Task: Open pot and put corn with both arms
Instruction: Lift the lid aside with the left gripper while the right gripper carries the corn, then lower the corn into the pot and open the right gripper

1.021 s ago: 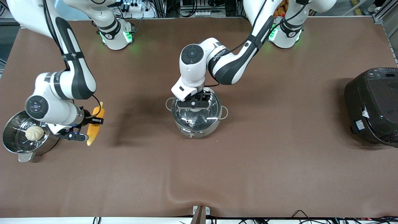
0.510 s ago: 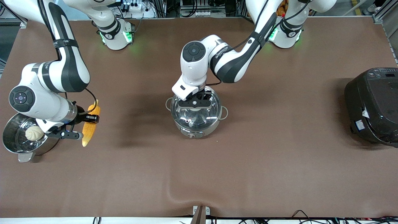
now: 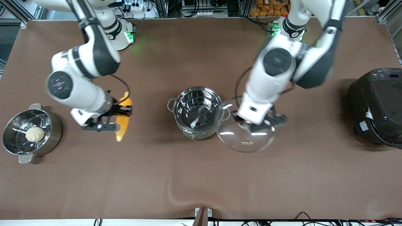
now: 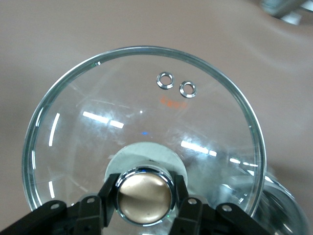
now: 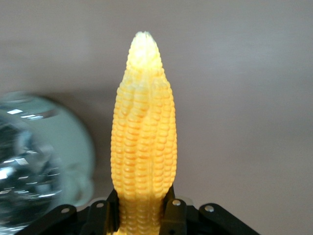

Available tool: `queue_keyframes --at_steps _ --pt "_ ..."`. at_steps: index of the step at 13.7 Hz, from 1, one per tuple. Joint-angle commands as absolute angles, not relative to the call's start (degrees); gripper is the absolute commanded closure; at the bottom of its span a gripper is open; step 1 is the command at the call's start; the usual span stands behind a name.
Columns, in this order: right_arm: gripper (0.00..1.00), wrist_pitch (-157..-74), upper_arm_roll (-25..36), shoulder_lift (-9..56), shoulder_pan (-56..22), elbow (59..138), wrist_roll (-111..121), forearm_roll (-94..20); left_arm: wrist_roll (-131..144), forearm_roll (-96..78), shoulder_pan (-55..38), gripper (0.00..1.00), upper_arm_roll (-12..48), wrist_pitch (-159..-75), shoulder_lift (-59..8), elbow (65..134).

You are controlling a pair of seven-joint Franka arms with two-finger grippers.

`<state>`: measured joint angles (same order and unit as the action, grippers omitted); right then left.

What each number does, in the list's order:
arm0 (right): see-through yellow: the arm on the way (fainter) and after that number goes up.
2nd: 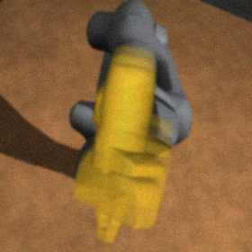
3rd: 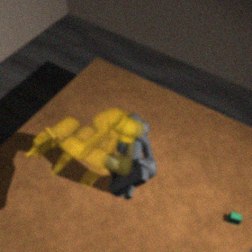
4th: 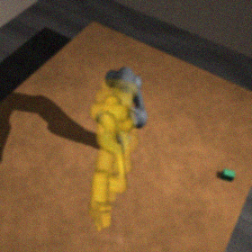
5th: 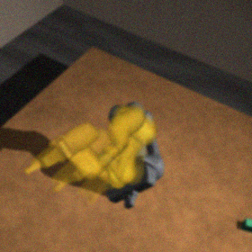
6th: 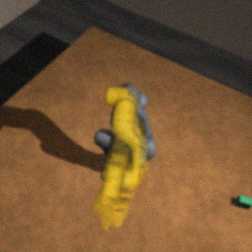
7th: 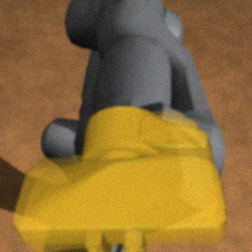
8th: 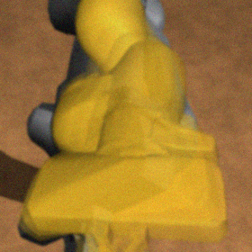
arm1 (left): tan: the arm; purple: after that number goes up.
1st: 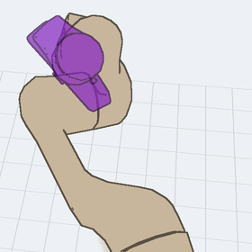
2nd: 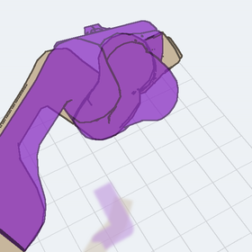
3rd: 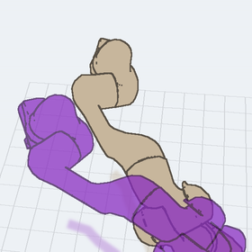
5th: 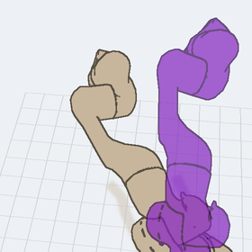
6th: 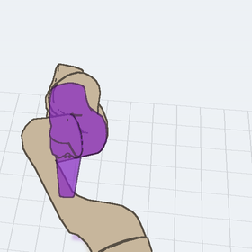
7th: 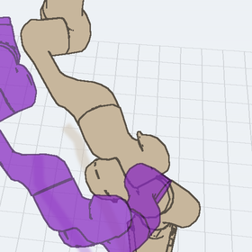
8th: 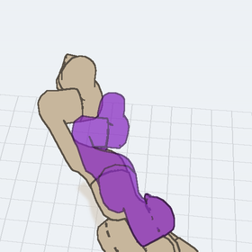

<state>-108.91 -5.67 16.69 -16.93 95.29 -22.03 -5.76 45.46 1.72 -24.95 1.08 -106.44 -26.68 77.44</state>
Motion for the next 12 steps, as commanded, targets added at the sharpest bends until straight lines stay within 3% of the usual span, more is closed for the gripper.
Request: queue_keyframes --at_steps 1,4,7,9,12 --pt "0.87 -112.48 -5.45 19.68 -24.32 91.67 -26.97 -6.86 40.28 0.35 -18.31 1.00 1.76 -106.08 -26.45 79.80" --pt "0.87 -121.09 -5.36 24.41 -32.23 90.70 -33.99 -7.65 36.04 0.26 -13.89 1.00 2.02 -108.62 -26.19 84.44" --pt "0.64 -127.69 -5.19 31.27 -37.87 87.64 -40.94 -6.94 33.40 0.61 -12.75 1.00 1.93 -119.22 -24.79 95.15" --pt "0.40 -127.79 -5.19 31.99 -38.06 87.19 -41.40 -6.42 33.14 0.97 -12.48 1.00 1.85 -128.37 -24.17 101.75" --pt "0.26 -125.70 -5.01 31.55 -38.06 87.71 -41.40 -3.36 33.13 1.14 -12.48 1.00 1.85 -135.51 -26.71 105.55"
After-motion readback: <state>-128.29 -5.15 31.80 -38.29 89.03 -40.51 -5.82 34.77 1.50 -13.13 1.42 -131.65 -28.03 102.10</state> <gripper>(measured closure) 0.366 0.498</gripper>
